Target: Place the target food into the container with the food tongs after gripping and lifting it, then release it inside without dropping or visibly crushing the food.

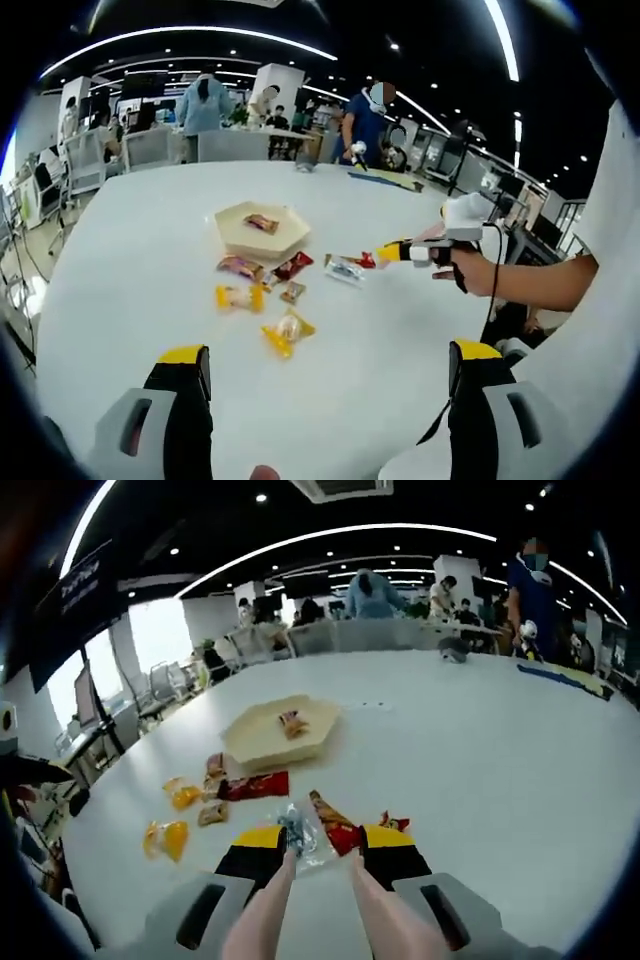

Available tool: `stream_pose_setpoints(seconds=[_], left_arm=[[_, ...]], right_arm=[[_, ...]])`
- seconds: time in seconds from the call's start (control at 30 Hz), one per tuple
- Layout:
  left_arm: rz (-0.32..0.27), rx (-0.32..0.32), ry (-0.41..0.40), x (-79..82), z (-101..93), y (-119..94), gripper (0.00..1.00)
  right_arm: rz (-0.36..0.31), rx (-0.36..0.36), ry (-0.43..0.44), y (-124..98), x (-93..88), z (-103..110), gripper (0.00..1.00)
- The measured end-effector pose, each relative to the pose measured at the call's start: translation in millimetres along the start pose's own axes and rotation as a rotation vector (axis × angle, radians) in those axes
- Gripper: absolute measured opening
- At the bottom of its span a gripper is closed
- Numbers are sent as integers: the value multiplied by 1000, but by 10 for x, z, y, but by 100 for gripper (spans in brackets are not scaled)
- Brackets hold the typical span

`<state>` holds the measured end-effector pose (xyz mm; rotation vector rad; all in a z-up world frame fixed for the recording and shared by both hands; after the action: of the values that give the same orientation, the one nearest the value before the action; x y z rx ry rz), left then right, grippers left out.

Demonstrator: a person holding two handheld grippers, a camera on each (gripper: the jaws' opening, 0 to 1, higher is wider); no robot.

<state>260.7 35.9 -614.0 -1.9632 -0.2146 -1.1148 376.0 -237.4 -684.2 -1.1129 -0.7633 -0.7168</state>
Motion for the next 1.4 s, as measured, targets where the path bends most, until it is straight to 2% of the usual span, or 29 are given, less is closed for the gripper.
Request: stream_pose_setpoints(seconds=[0.13,0.2,0.4,0.47,0.93,1.13,1.4], left_arm=[[-9,11,-1,25,31,-41,99],[-1,20,-7,-18,71,-67,99],[-3,37,-20,-17,115,-92,99],[-5,38,-21,-12,111,-93,99],[4,44,-29,-48,105,-95,99],[3,52,-33,-48,124,-114,99],[11,61,-34,-54,159,-126,99]], right_arm=[[-8,-6,91,43,-23,-86,28],[-10,-18,128,43,-32,-133,28],[-12,12,271,71,-87,-190,28],[-3,16,287,85,-111,-197,28],[39,54,248,215,-188,-71,28],[56,70,260,313,-211,-35,28],[48,98,283,332,-177,24,28]])
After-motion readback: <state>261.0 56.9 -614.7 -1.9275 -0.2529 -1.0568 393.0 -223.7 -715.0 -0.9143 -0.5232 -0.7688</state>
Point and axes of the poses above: the point that each gripper's makers call its tool centre point, and the gripper's own axes: y roughly forward along the fingers, z roughly to its left, x roughly out of its top, the point moved 1 cm from there along -y, roughly backward along the fingers, and after that the axes turned 4 degrees about z, right-handed, at the moved point
